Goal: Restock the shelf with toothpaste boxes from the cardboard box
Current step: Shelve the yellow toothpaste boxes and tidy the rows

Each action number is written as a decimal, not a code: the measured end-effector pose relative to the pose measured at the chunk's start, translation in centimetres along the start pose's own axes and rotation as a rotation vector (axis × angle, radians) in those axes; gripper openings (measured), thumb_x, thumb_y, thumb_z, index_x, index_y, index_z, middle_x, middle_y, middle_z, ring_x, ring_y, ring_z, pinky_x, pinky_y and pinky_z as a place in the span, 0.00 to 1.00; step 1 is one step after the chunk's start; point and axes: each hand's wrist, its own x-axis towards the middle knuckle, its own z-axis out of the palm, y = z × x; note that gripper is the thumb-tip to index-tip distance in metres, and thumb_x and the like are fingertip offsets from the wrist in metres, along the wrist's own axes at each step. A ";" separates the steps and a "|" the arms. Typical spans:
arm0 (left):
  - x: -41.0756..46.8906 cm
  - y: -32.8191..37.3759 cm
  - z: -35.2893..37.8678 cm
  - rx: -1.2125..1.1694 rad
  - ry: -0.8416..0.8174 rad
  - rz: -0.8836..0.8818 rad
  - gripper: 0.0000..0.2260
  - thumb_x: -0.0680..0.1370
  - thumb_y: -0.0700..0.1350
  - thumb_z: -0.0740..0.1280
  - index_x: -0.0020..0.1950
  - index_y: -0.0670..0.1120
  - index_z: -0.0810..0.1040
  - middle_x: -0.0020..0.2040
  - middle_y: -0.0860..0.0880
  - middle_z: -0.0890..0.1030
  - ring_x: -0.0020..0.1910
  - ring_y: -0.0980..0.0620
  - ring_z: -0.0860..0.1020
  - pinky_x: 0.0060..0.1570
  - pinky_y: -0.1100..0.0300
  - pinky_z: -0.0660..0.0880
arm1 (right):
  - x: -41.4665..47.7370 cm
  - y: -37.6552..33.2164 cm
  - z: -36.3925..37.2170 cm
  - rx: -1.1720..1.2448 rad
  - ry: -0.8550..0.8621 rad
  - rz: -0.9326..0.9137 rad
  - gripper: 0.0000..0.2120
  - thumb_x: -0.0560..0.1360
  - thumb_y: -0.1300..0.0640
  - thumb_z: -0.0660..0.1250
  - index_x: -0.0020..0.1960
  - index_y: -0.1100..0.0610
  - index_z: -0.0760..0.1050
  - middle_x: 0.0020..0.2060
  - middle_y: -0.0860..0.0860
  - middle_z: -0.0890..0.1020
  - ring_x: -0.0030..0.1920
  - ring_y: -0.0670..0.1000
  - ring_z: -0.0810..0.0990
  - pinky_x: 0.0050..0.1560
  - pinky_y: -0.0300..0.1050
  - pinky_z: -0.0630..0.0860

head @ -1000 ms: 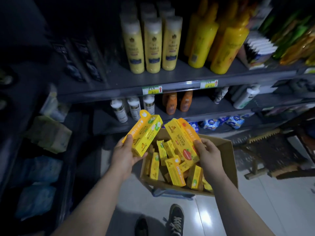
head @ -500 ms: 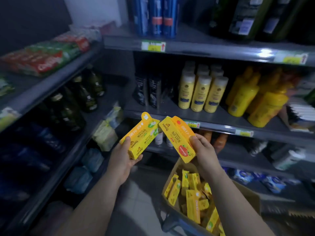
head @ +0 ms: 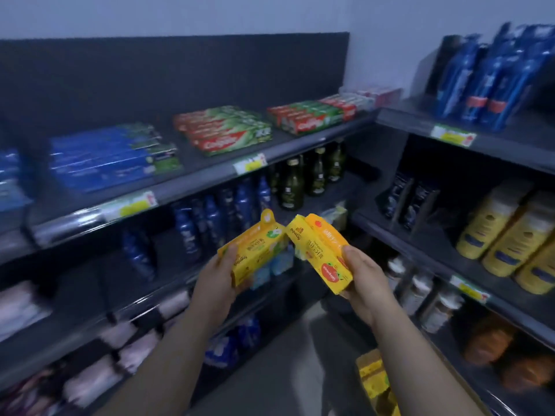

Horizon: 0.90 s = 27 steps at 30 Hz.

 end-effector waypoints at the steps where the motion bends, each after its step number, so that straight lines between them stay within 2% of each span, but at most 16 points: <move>1: -0.7 0.7 -1.4 -0.015 0.010 0.017 0.09 0.80 0.49 0.64 0.55 0.45 0.76 0.50 0.43 0.81 0.39 0.49 0.80 0.39 0.53 0.79 | -0.2 0.1 1.4 0.003 -0.043 0.008 0.10 0.81 0.51 0.61 0.56 0.55 0.77 0.39 0.54 0.83 0.33 0.50 0.79 0.33 0.42 0.73; 3: -2.2 1.9 -4.2 -0.032 0.021 0.048 0.08 0.77 0.44 0.68 0.54 0.43 0.77 0.45 0.45 0.81 0.34 0.51 0.80 0.42 0.50 0.80 | -0.7 0.4 4.3 0.017 -0.129 0.031 0.11 0.80 0.50 0.62 0.56 0.54 0.77 0.40 0.54 0.85 0.37 0.52 0.80 0.36 0.44 0.71; 4: -2.9 2.4 -5.5 -0.038 0.037 0.067 0.08 0.75 0.41 0.69 0.54 0.42 0.77 0.45 0.45 0.82 0.33 0.51 0.80 0.41 0.53 0.81 | -1.2 0.5 5.7 0.020 -0.175 0.047 0.10 0.79 0.50 0.63 0.56 0.53 0.78 0.43 0.54 0.85 0.40 0.53 0.80 0.37 0.45 0.71; 6: -4.1 3.3 -8.2 -0.037 0.090 0.107 0.10 0.73 0.35 0.70 0.53 0.41 0.77 0.48 0.43 0.82 0.38 0.50 0.81 0.40 0.57 0.81 | -2.1 0.7 8.4 0.026 -0.289 0.078 0.11 0.78 0.50 0.63 0.57 0.52 0.78 0.48 0.55 0.85 0.42 0.53 0.83 0.39 0.45 0.76; 8: -5.2 4.1 -11.0 -0.021 0.155 0.150 0.10 0.72 0.32 0.70 0.52 0.42 0.77 0.48 0.43 0.82 0.42 0.48 0.80 0.46 0.55 0.78 | -3.1 0.9 11.1 0.011 -0.411 0.107 0.14 0.76 0.50 0.65 0.59 0.53 0.77 0.51 0.55 0.85 0.43 0.52 0.84 0.39 0.45 0.78; 11: -6.9 5.6 -15.4 -0.016 0.241 0.234 0.10 0.74 0.31 0.68 0.51 0.44 0.78 0.47 0.46 0.83 0.43 0.48 0.80 0.43 0.58 0.79 | -4.7 1.4 15.5 -0.022 -0.581 0.129 0.24 0.68 0.48 0.71 0.61 0.55 0.77 0.52 0.54 0.85 0.44 0.52 0.84 0.42 0.46 0.79; 14: -9.1 7.3 -20.1 -0.007 0.316 0.312 0.10 0.75 0.32 0.68 0.52 0.44 0.77 0.48 0.48 0.84 0.45 0.49 0.82 0.39 0.62 0.79 | -6.8 2.3 20.5 0.014 -0.759 0.170 0.40 0.51 0.48 0.84 0.59 0.58 0.78 0.54 0.57 0.84 0.46 0.53 0.84 0.42 0.46 0.81; 16: -10.6 8.5 -23.5 -0.021 0.373 0.351 0.10 0.75 0.33 0.68 0.54 0.44 0.77 0.51 0.47 0.83 0.48 0.49 0.82 0.40 0.62 0.80 | -8.4 3.3 24.0 0.015 -0.838 0.181 0.43 0.45 0.52 0.86 0.58 0.60 0.79 0.53 0.58 0.84 0.45 0.53 0.84 0.40 0.45 0.81; 18: -12.4 9.9 -26.8 -0.043 0.421 0.403 0.10 0.75 0.33 0.68 0.55 0.44 0.76 0.51 0.46 0.83 0.49 0.48 0.82 0.39 0.62 0.80 | -10.4 4.3 27.4 -0.004 -0.886 0.180 0.44 0.43 0.54 0.86 0.58 0.62 0.78 0.53 0.59 0.83 0.45 0.54 0.84 0.40 0.46 0.81; 20: -14.4 11.3 -30.1 -0.069 0.466 0.457 0.10 0.76 0.33 0.67 0.56 0.43 0.76 0.50 0.46 0.83 0.46 0.50 0.82 0.38 0.63 0.80 | -12.3 5.3 30.8 -0.043 -0.896 0.166 0.43 0.45 0.56 0.86 0.58 0.64 0.77 0.53 0.60 0.83 0.45 0.56 0.84 0.41 0.48 0.82; 22: -16.4 12.7 -33.6 -0.059 0.502 0.508 0.09 0.77 0.34 0.66 0.57 0.43 0.76 0.50 0.46 0.84 0.46 0.48 0.82 0.40 0.61 0.80 | -14.1 6.2 34.0 -0.106 -0.895 0.132 0.34 0.55 0.61 0.82 0.58 0.65 0.76 0.54 0.61 0.83 0.46 0.58 0.83 0.48 0.54 0.80; 24: -18.3 13.9 -36.9 -0.022 0.528 0.544 0.10 0.78 0.37 0.65 0.59 0.45 0.76 0.52 0.46 0.84 0.48 0.46 0.82 0.45 0.57 0.80 | -16.0 7.1 37.2 -0.157 -0.899 0.080 0.27 0.60 0.61 0.77 0.58 0.64 0.77 0.54 0.60 0.83 0.48 0.59 0.82 0.53 0.58 0.76; 27: -20.8 15.1 -41.8 0.013 0.621 0.604 0.08 0.78 0.40 0.66 0.57 0.49 0.77 0.47 0.53 0.85 0.44 0.55 0.83 0.46 0.57 0.78 | -18.6 8.5 41.4 -0.190 -0.899 0.016 0.23 0.62 0.61 0.76 0.56 0.62 0.78 0.51 0.58 0.84 0.46 0.57 0.82 0.46 0.53 0.76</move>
